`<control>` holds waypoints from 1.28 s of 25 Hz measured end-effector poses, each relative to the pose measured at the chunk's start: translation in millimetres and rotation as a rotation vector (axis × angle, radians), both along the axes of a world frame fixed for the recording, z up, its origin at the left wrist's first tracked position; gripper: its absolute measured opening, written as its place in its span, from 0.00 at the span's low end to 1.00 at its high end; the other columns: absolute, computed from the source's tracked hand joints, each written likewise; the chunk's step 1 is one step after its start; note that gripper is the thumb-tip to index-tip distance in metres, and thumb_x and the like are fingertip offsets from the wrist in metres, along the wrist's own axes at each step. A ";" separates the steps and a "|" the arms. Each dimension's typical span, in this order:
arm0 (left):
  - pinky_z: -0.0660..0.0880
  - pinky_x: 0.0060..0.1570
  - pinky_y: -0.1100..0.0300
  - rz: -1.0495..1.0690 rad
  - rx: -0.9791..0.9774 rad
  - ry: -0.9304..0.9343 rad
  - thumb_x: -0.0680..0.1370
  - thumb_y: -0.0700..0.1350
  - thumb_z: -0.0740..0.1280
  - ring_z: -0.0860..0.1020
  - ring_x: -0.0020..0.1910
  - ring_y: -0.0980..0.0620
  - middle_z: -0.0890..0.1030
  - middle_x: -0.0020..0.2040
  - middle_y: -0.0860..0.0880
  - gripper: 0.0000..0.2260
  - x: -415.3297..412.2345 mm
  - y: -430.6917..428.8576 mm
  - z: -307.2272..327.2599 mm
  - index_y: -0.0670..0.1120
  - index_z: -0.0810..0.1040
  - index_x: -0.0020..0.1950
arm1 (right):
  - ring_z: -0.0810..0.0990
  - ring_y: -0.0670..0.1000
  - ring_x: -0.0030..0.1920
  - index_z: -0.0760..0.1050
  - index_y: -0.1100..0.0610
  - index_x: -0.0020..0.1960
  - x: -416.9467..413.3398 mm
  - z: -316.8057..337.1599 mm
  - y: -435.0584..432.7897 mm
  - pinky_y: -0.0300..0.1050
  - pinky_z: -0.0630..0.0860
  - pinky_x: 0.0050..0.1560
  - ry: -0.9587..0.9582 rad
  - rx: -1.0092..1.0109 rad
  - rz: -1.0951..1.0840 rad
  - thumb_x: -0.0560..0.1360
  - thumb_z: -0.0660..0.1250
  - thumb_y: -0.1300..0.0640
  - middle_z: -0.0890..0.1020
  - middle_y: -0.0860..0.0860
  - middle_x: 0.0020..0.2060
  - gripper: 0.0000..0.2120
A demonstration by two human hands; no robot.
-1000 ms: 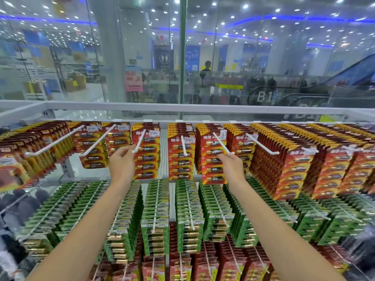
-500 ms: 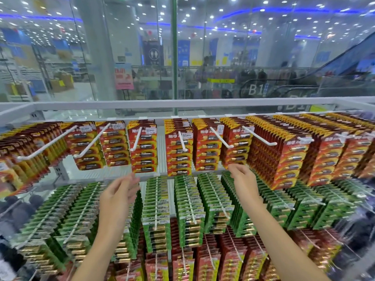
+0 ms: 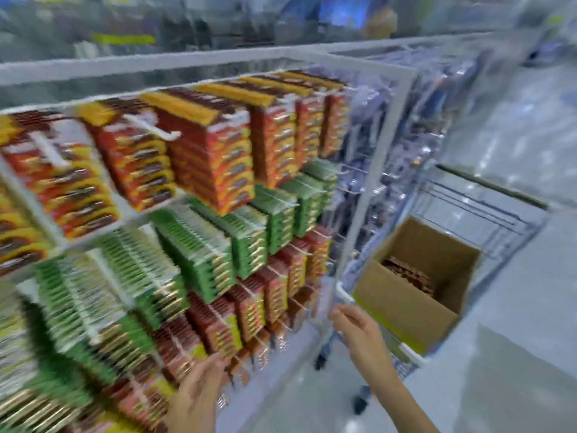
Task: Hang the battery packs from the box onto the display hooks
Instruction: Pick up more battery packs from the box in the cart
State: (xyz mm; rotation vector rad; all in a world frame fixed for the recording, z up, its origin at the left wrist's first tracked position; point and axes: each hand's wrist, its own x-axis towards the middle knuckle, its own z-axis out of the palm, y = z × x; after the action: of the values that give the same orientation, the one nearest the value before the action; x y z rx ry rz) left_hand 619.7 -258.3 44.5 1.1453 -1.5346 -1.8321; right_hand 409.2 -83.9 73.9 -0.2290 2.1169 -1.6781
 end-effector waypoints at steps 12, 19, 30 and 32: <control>0.75 0.41 0.57 -0.328 0.016 -0.054 0.83 0.36 0.65 0.81 0.41 0.53 0.87 0.48 0.44 0.09 -246.3 121.1 -19.4 0.47 0.84 0.51 | 0.84 0.51 0.50 0.83 0.51 0.48 -122.3 -43.0 203.4 0.47 0.75 0.52 -0.068 0.071 -0.426 0.80 0.70 0.56 0.86 0.42 0.41 0.04; 0.78 0.51 0.57 -0.465 0.064 -0.137 0.84 0.42 0.65 0.83 0.54 0.49 0.87 0.52 0.48 0.07 -344.3 168.2 -18.3 0.46 0.84 0.56 | 0.83 0.48 0.52 0.83 0.50 0.50 -184.1 -50.0 243.5 0.50 0.76 0.57 -0.182 0.082 -0.533 0.81 0.69 0.53 0.85 0.42 0.43 0.04; 0.81 0.57 0.52 -0.721 0.008 -0.190 0.84 0.46 0.67 0.85 0.54 0.54 0.87 0.51 0.56 0.07 -572.1 179.1 -50.0 0.53 0.84 0.57 | 0.82 0.44 0.55 0.82 0.46 0.53 -345.0 -63.1 232.4 0.48 0.77 0.59 -0.237 0.155 -0.598 0.81 0.67 0.48 0.85 0.41 0.49 0.06; 0.81 0.56 0.53 -0.758 -0.008 -0.200 0.84 0.46 0.66 0.84 0.53 0.54 0.87 0.51 0.55 0.07 -609.3 180.0 -57.5 0.54 0.84 0.57 | 0.82 0.42 0.55 0.82 0.45 0.54 -368.5 -64.8 228.6 0.46 0.77 0.59 -0.260 0.173 -0.599 0.81 0.67 0.47 0.85 0.40 0.49 0.06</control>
State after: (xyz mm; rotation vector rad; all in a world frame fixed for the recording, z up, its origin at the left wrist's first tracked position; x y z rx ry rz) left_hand 10.4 -78.3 -13.0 0.8072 -2.3136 -2.2017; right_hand 40.7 144.8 9.1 0.7022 2.2341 -1.6844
